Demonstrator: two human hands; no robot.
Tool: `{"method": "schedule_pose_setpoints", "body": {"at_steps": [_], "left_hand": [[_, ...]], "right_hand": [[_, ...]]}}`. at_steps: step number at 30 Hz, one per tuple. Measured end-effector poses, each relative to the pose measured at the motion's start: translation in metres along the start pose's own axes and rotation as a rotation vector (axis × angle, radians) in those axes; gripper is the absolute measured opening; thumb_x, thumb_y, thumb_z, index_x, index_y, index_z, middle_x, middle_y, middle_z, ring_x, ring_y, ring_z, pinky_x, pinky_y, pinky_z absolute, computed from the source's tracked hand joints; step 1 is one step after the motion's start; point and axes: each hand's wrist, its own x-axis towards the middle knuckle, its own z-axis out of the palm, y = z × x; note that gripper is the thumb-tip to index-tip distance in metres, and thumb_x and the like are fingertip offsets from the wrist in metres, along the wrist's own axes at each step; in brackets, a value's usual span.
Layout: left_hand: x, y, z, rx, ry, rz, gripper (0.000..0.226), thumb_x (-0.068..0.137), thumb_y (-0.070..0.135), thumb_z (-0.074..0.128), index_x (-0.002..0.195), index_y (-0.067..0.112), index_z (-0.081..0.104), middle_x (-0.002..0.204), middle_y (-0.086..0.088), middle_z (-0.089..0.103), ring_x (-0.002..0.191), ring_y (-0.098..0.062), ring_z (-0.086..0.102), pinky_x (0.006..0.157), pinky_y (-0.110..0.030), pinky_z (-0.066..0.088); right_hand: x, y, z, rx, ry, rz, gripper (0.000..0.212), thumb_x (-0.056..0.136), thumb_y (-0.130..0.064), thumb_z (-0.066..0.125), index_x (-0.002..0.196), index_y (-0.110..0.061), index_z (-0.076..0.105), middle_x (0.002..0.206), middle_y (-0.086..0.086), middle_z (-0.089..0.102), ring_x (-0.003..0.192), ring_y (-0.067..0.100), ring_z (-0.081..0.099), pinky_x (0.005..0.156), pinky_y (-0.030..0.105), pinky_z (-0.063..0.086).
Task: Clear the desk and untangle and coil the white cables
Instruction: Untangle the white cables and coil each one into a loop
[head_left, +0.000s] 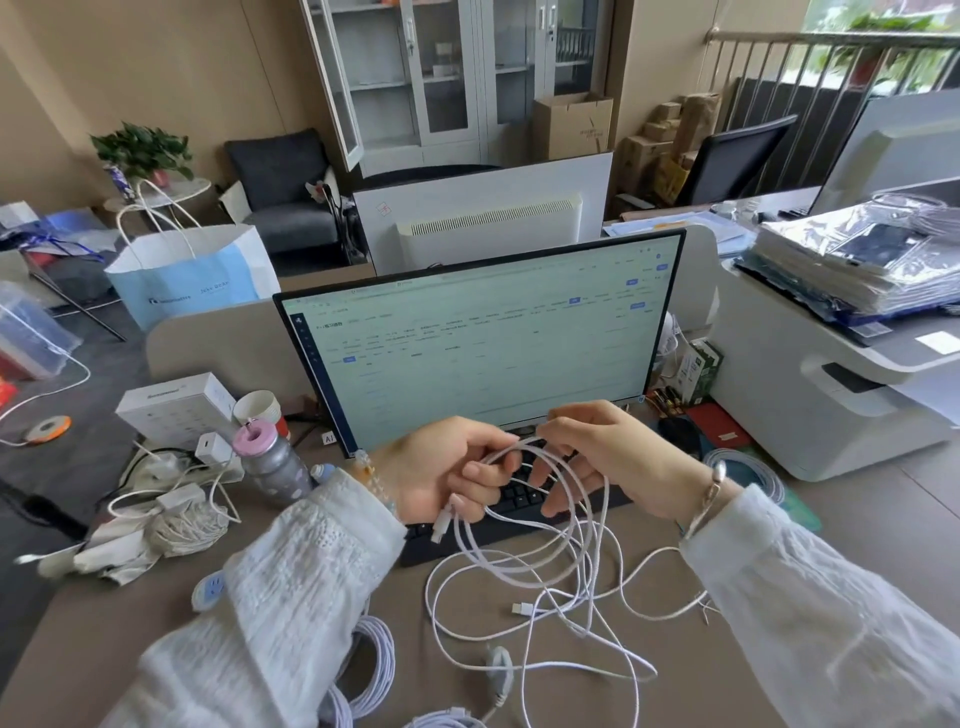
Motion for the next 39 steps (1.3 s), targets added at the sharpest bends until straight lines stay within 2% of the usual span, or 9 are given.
{"method": "schedule_pose_setpoints", "body": {"at_steps": [8, 11, 13, 15, 19, 22, 29, 37, 39], "left_hand": [[-0.002, -0.002, -0.003, -0.089, -0.092, -0.010, 0.028, 0.092, 0.025, 0.041, 0.066, 0.016, 0.044, 0.043, 0.010, 0.025, 0.038, -0.005, 0.010, 0.032, -0.014, 0.018], [-0.001, 0.000, -0.005, -0.250, -0.041, 0.110, 0.032, 0.092, 0.024, 0.042, 0.061, 0.016, 0.045, 0.042, 0.010, 0.025, 0.039, -0.005, 0.007, 0.030, -0.015, 0.017], [-0.001, 0.002, -0.008, -0.311, 0.015, 0.178, 0.032, 0.090, 0.023, 0.044, 0.060, 0.016, 0.045, 0.042, 0.010, 0.025, 0.040, -0.005, 0.006, 0.031, -0.015, 0.015], [-0.003, 0.001, -0.012, -0.343, 0.037, 0.170, 0.031, 0.090, 0.022, 0.044, 0.060, 0.015, 0.046, 0.042, 0.009, 0.025, 0.040, -0.005, 0.006, 0.031, -0.015, 0.015], [-0.006, -0.009, -0.013, -0.267, 0.031, 0.107, 0.024, 0.093, 0.022, 0.043, 0.071, 0.013, 0.046, 0.045, 0.009, 0.024, 0.042, -0.007, 0.008, 0.036, -0.017, 0.020], [-0.004, -0.015, -0.009, -0.262, 0.043, 0.127, 0.029, 0.097, 0.025, 0.041, 0.079, 0.008, 0.057, 0.043, 0.010, 0.022, 0.040, -0.007, 0.008, 0.036, -0.018, 0.017], [-0.012, 0.013, -0.020, -0.268, 0.108, 0.372, 0.027, 0.094, 0.029, 0.044, 0.071, 0.015, 0.048, 0.047, 0.011, 0.018, 0.040, -0.005, 0.008, 0.035, -0.017, 0.011], [-0.035, 0.058, -0.053, -0.327, 0.353, 0.734, 0.035, 0.103, 0.027, 0.032, 0.073, 0.015, 0.044, 0.042, 0.011, 0.023, 0.031, -0.001, 0.019, 0.032, -0.016, 0.014], [-0.034, 0.058, -0.060, -0.318, 0.388, 0.768, 0.035, 0.104, 0.028, 0.032, 0.073, 0.015, 0.044, 0.042, 0.011, 0.023, 0.031, -0.002, 0.019, 0.032, -0.017, 0.016]], "right_hand": [[0.001, 0.009, -0.001, 0.295, -0.148, 0.056, 0.028, 0.097, -0.026, 0.050, 0.074, -0.010, 0.049, 0.051, 0.008, 0.043, 0.042, 0.018, 0.036, 0.044, 0.026, 0.032], [-0.001, 0.017, 0.000, 0.611, -0.328, 0.064, 0.040, 0.093, -0.045, 0.044, 0.085, -0.008, 0.059, 0.051, 0.009, 0.053, 0.059, 0.028, 0.063, 0.067, 0.038, 0.053], [0.002, 0.030, -0.001, 0.656, -0.386, 0.039, 0.047, 0.095, -0.049, 0.038, 0.087, -0.007, 0.060, 0.051, 0.007, 0.055, 0.071, 0.031, 0.069, 0.083, 0.044, 0.052], [0.004, 0.039, -0.002, 0.622, -0.354, -0.005, 0.040, 0.096, -0.043, 0.042, 0.081, -0.009, 0.060, 0.049, 0.002, 0.049, 0.062, 0.026, 0.066, 0.084, 0.043, 0.049], [0.008, 0.043, -0.008, 0.539, -0.146, -0.046, 0.028, 0.096, -0.023, 0.047, 0.082, -0.002, 0.057, 0.044, -0.001, 0.031, 0.041, 0.016, 0.046, 0.050, 0.023, 0.047], [0.016, 0.047, 0.000, 0.419, 0.019, -0.093, 0.028, 0.097, -0.020, 0.049, 0.084, 0.003, 0.057, 0.046, 0.000, 0.029, 0.039, 0.014, 0.033, 0.041, 0.021, 0.038], [0.019, 0.066, 0.005, 0.352, 0.012, -0.057, 0.038, 0.094, -0.037, 0.050, 0.108, -0.003, 0.063, 0.088, 0.014, 0.069, 0.076, 0.030, 0.065, 0.071, 0.038, 0.056], [0.020, 0.131, 0.026, -0.167, 0.145, -0.084, 0.009, 0.091, -0.004, 0.060, 0.086, -0.007, 0.054, 0.068, 0.002, 0.072, 0.062, 0.015, 0.064, 0.069, 0.039, 0.052], [0.015, 0.128, 0.027, -0.279, 0.269, -0.142, 0.010, 0.088, -0.007, 0.065, 0.081, -0.010, 0.058, 0.063, -0.003, 0.070, 0.053, 0.006, 0.061, 0.060, 0.025, 0.051]]}}
